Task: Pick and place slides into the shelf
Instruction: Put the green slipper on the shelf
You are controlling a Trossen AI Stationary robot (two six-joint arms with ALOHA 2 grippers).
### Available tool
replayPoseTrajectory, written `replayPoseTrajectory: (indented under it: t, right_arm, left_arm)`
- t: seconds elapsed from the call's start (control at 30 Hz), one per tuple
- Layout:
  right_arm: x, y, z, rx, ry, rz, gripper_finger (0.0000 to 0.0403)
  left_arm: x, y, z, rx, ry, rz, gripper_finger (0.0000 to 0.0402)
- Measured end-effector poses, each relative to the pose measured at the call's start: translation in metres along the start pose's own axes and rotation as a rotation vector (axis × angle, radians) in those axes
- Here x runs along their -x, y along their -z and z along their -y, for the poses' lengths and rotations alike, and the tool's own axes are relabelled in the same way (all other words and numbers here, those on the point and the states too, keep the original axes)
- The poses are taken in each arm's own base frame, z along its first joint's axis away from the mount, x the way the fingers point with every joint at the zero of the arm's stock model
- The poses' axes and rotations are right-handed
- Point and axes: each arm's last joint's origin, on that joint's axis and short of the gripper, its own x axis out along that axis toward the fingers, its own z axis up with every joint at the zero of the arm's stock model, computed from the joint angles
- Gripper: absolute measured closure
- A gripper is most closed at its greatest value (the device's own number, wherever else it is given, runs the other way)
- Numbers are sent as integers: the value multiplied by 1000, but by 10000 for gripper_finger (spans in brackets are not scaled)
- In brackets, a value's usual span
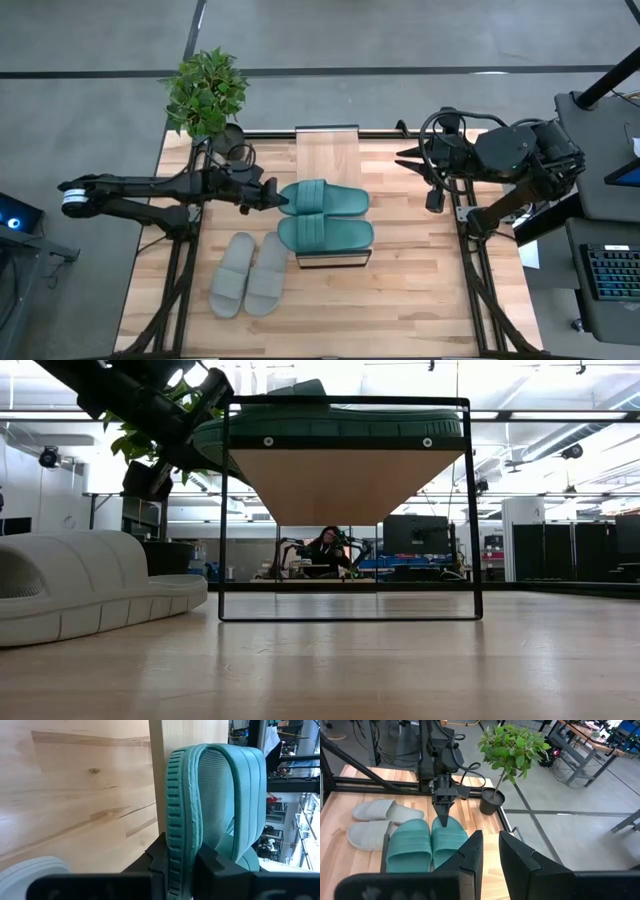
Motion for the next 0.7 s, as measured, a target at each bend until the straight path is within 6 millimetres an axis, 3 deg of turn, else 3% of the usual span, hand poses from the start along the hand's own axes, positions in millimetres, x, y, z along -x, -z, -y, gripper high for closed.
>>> replayPoseTrajectory:
  t: [0.27, 0.7]
  right_arm:
    - [0, 0, 0, 1, 0, -2, 349]
    - [-1, 0, 0, 19, 0, -3, 349]
  left_arm:
    - [-3, 0, 0, 0, 0, -19, 367]
    - [-2, 3, -1, -60, 3, -84, 260]
